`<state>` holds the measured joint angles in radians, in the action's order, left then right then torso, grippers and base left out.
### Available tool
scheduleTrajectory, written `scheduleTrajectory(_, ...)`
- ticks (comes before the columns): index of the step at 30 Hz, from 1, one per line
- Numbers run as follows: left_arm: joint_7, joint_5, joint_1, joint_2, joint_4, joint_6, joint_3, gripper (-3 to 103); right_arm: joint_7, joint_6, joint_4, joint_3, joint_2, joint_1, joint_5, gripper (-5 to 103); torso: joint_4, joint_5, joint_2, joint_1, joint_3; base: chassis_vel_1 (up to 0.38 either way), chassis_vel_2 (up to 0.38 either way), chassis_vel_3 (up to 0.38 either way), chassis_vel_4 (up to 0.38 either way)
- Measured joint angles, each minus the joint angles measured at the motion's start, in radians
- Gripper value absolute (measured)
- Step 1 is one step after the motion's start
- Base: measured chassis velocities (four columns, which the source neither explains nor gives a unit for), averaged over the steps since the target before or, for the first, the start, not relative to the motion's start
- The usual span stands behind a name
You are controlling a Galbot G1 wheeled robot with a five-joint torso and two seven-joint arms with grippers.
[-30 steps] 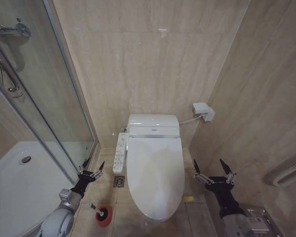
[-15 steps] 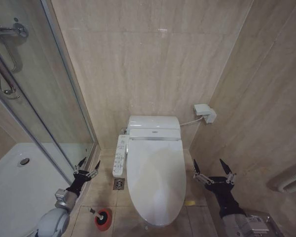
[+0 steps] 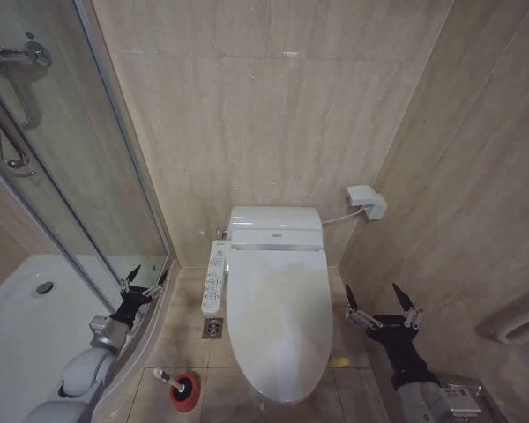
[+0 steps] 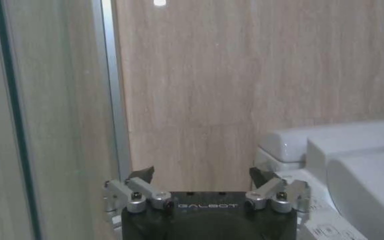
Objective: Open the toilet lid, clean the toilet bowl with a toilet brush, close the toilet lid, and flush.
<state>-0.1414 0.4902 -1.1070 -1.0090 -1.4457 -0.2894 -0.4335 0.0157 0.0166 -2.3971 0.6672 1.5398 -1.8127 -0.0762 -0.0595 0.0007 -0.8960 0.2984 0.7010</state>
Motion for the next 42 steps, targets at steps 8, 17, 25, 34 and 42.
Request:
scheduleTrajectory(8, -0.051, 0.004, 0.123, -0.02, 0.141, -0.041, 0.052, 100, 0.0, 0.0, 0.0, 0.0, 0.0, 0.0, 0.0, 100, -0.0001, 0.0, 0.0, 0.0, 0.0, 0.0, 0.0, 0.0, 0.0)
scheduleTrajectory(17, -0.164, 0.009, 0.266, -0.021, 0.293, -0.097, 0.125, 93, 0.0, 0.0, 0.0, 0.0, 0.0, 0.0, 0.0, 100, 0.0001, 0.0, 0.0, 0.0, 0.0, 0.0, 0.0, 0.0, 0.0)
scheduleTrajectory(25, -0.246, 0.013, 0.367, -0.001, 0.376, -0.135, 0.178, 85, 0.0, 0.0, 0.0, 0.0, 0.0, 0.0, 0.0, 100, 0.0, 0.0002, 0.0, 0.0, 0.0, 0.0, 0.0, 0.0, 0.0)
scheduleTrajectory(34, -0.269, 0.013, 0.403, -0.002, 0.408, -0.169, 0.219, 81, 0.0, 0.0, 0.0, 0.0, 0.0, 0.0, 0.0, 100, 0.0, 0.0001, 0.0, 0.0, 0.0, 0.0, 0.0, 0.0, 0.0)
scheduleTrajectory(42, -0.26, -0.012, 0.399, -0.036, 0.416, -0.175, 0.207, 82, 0.0, 0.0, 0.0, 0.0, 0.0, 0.0, 0.0, 100, -0.0001, 0.0001, 0.0, 0.0, 0.0, -0.023, 0.021, 0.026, -0.025)
